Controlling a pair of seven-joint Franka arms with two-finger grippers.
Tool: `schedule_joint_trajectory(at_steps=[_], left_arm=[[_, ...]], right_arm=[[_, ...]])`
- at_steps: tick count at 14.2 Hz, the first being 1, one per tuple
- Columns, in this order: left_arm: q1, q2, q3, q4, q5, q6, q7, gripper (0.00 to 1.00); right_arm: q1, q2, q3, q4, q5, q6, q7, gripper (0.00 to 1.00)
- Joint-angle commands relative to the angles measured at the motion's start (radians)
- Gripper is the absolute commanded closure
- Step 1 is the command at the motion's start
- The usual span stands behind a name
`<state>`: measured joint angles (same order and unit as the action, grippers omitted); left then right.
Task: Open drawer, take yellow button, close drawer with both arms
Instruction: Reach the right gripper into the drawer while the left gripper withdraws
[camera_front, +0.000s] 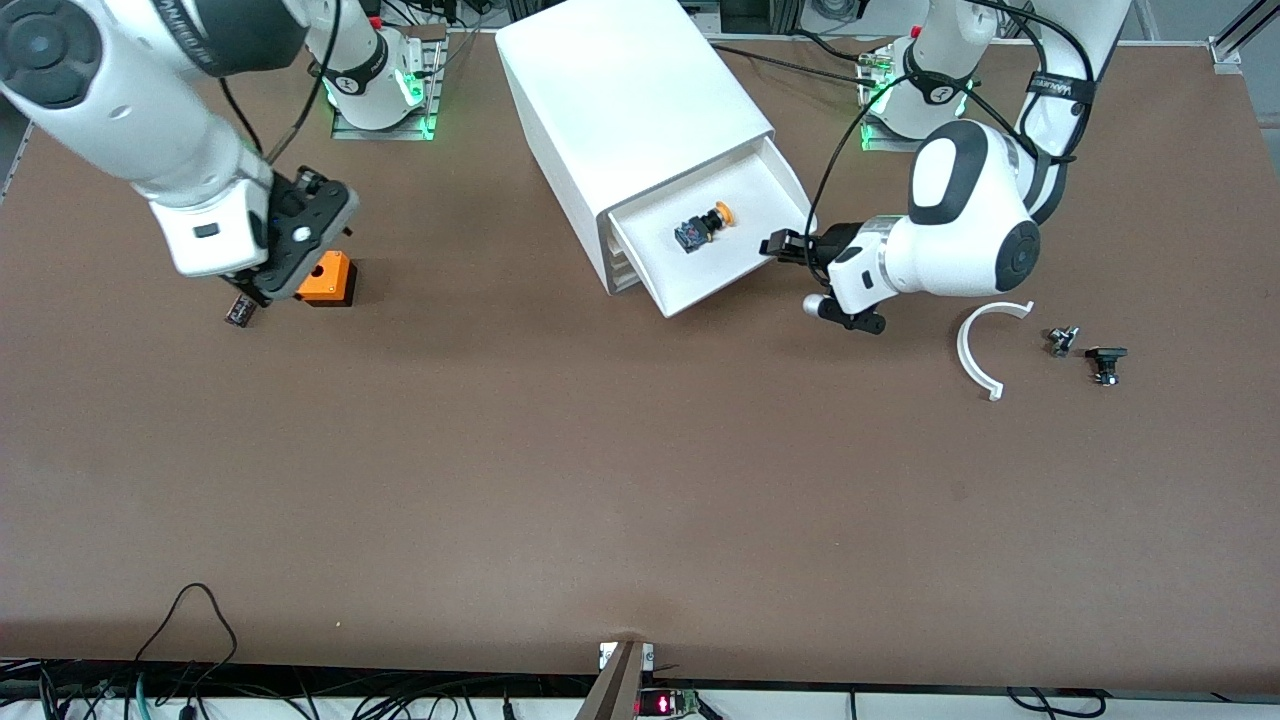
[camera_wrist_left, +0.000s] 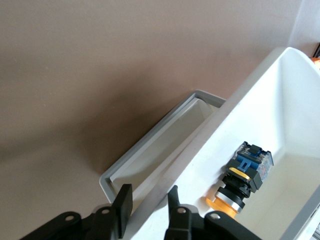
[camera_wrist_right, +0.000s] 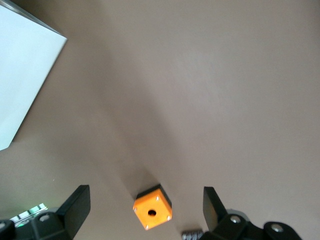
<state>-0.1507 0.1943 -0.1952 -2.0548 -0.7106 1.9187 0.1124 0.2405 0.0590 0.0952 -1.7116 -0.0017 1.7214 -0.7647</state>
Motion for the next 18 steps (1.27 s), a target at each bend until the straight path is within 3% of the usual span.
schedule_joint_trajectory(at_steps=[1,2,4,6,8,10,12,14,16,18], left_arm=[[0.000,0.014,0.039,0.024,0.045,0.028,-0.017,0.57],[0.002,0.010,0.043,0.022,0.045,0.026,-0.017,0.01],[0.010,-0.009,0.045,0.022,0.048,0.026,-0.011,0.00],[0.008,-0.029,0.043,0.037,0.075,0.029,-0.017,0.00],[0.013,-0.030,0.054,0.100,0.210,0.036,-0.014,0.00],[0.017,-0.041,0.118,0.169,0.290,0.036,-0.013,0.00],[0.017,-0.062,0.176,0.220,0.296,0.052,-0.013,0.00],[0.020,-0.102,0.223,0.226,0.347,0.051,-0.017,0.00],[0.022,-0.163,0.278,0.238,0.442,-0.018,-0.017,0.00],[0.020,-0.190,0.303,0.312,0.593,-0.177,-0.019,0.00]], right_arm=[[0.000,0.073,0.078,0.087,0.019,0.006,-0.030,0.00],[0.008,0.096,0.112,0.116,0.017,0.010,-0.030,0.00],[0.055,0.142,0.153,0.177,0.017,0.011,-0.028,0.00],[0.138,0.217,0.155,0.260,0.017,0.007,-0.027,0.00],[0.221,0.295,0.155,0.338,0.016,0.004,-0.024,0.00],[0.272,0.378,0.155,0.418,0.014,0.010,-0.039,0.00],[0.308,0.461,0.155,0.509,0.020,0.018,-0.109,0.00],[0.342,0.516,0.158,0.552,0.025,0.040,-0.139,0.00],[0.370,0.539,0.155,0.552,0.019,0.099,-0.186,0.00],[0.387,0.585,0.152,0.549,0.015,0.189,-0.255,0.00]])
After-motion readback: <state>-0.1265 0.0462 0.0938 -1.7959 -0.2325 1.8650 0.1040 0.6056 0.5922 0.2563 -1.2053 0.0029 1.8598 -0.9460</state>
